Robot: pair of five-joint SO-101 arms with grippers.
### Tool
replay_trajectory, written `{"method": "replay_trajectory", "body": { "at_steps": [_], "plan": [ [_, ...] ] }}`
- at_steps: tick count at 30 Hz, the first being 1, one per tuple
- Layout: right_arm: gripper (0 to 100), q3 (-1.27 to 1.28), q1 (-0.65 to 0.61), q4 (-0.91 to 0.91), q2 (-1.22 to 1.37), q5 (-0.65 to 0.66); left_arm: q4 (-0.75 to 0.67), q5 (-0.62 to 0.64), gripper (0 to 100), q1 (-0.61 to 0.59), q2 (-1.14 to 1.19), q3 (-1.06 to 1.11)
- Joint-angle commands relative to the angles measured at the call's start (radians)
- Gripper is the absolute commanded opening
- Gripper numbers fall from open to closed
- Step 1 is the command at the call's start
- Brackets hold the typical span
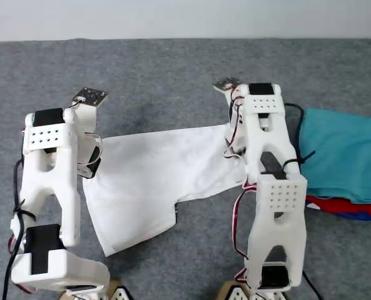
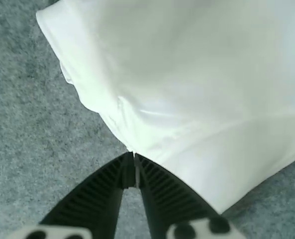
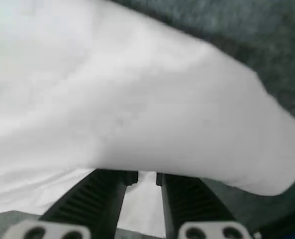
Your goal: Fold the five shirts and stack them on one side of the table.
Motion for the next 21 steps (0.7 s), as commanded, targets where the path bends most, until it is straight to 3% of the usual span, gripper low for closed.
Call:
{"method": "replay_trajectory", "body": {
  "at_steps": [1,8,11,16,21],
  "plan": [
    [9.0,-0.196,-0.012,0.054,0.018,-0.009,0.012,-0.008,1,0.000,-0.049,-0.033],
    [9.1,-0.382,-0.012,0.197,0.065,-0.014,0.009,-0.006,1,0.002,-0.049,-0.031],
    [9.5,-0.353,-0.012,0.197,0.050,-0.014,0.008,-0.006,1,0.002,-0.049,-0.031],
    [20.3,-0.245,-0.005,0.197,0.016,-0.034,0.006,-0.006,1,0.002,-0.046,-0.031],
    [19.9,-0.181,-0.002,0.197,-0.041,-0.052,0.005,-0.006,1,0.002,-0.040,-0.031]
  ]
}}
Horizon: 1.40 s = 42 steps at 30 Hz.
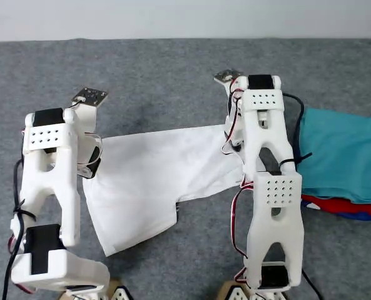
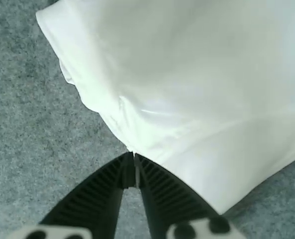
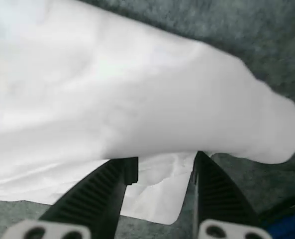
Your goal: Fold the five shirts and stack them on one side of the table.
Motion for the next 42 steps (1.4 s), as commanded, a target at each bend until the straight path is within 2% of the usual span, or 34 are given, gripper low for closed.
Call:
{"method": "replay_trajectory", "body": {
  "at_steps": [1,14,19,24,29,36,42],
  "plan": [
    [19.9,0.018,0.004,0.042,-0.117,-0.015,0.005,-0.006,1,0.002,-0.040,-0.031],
    [19.2,0.051,0.079,0.025,-0.018,-0.012,-0.011,-0.006,1,0.002,-0.038,-0.028],
    [8.7,0.037,0.074,0.018,-0.005,0.012,-0.011,-0.009,1,0.002,-0.038,-0.028],
    [7.7,0.034,0.079,0.021,-0.010,0.038,-0.011,-0.009,1,0.002,-0.038,-0.028],
    [0.9,0.032,0.079,0.038,-0.019,0.089,-0.009,-0.009,1,0.002,-0.040,-0.028],
    [1.0,0.044,0.125,0.042,-0.116,0.109,-0.006,-0.011,1,0.002,-0.043,-0.030],
    [1.0,0.216,0.171,0.044,-0.239,0.198,-0.009,-0.011,1,0.002,-0.046,-0.030]
  ]
}}
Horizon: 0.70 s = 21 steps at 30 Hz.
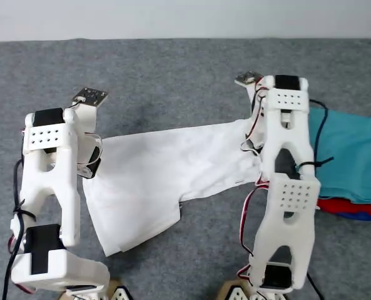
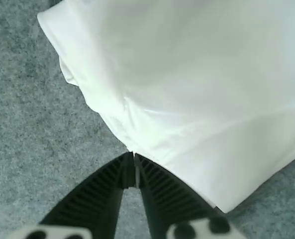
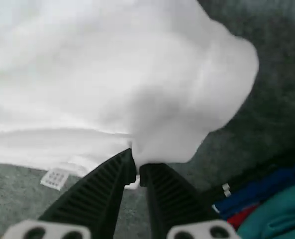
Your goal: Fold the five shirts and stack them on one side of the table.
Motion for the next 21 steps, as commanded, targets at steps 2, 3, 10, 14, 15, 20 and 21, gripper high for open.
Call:
{"method": "replay_trajectory", "body": {
  "at_steps": [2,3,10,14,15,20,21],
  "plan": [
    [1.0,0.120,0.048,0.042,-0.140,0.071,-0.009,-0.009,1,0.002,-0.048,-0.030],
    [1.0,0.140,0.058,0.041,-0.150,0.080,-0.009,-0.009,1,0.002,-0.048,-0.030],
    [2.8,0.150,0.091,0.035,-0.102,0.127,-0.009,-0.009,1,0.002,-0.048,-0.030],
    [12.9,0.150,0.085,0.039,-0.110,0.123,-0.003,-0.009,1,0.002,-0.048,-0.030],
    [16.0,0.150,0.085,0.039,-0.127,0.104,-0.003,-0.009,1,0.002,-0.048,-0.030],
    [25.7,0.150,0.070,0.038,-0.252,0.049,-0.003,-0.009,1,0.002,-0.048,-0.030],
    [25.6,0.150,0.059,0.038,-0.275,0.049,-0.003,-0.009,1,0.002,-0.048,-0.030]
  ]
}}
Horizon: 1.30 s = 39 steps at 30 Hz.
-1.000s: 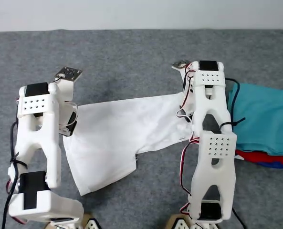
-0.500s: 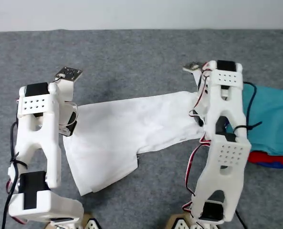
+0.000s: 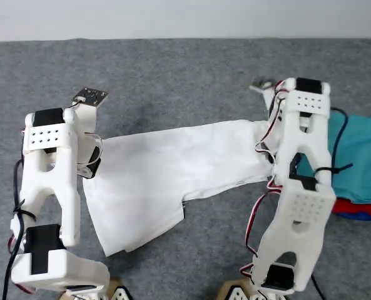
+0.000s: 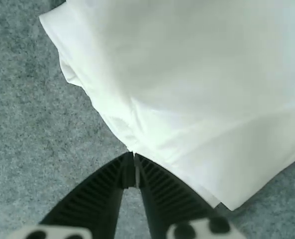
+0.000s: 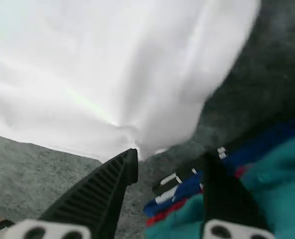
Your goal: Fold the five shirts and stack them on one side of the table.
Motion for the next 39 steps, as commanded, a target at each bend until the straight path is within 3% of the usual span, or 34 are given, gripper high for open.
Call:
{"method": "replay_trajectory", "body": {
  "at_steps": [1,4,10,15,22,31,39],
  "plan": [
    [25.6,0.002,-0.031,0.038,-0.147,-0.017,-0.003,-0.009,1,0.002,-0.046,-0.030],
    [21.7,0.005,-0.082,0.039,-0.173,-0.018,-0.006,-0.009,1,0.002,-0.044,-0.030],
    [0.6,0.068,-0.177,0.039,-0.140,-0.018,-0.003,-0.009,1,0.002,-0.038,-0.027],
    [1.7,0.137,-0.206,0.039,-0.111,-0.018,-0.014,-0.068,1,0.048,-0.037,0.058],
    [1.7,0.140,-0.265,0.015,-0.056,-0.018,-0.150,-0.071,1,0.146,-0.028,0.124],
    [1.7,0.135,-0.389,-0.062,0.054,-0.020,-0.224,-0.080,1,-0.003,0.275,0.082],
    [2.1,0.107,-0.440,0.001,-0.042,-0.020,-0.152,-0.083,1,-0.048,0.265,-0.058]
  ]
}}
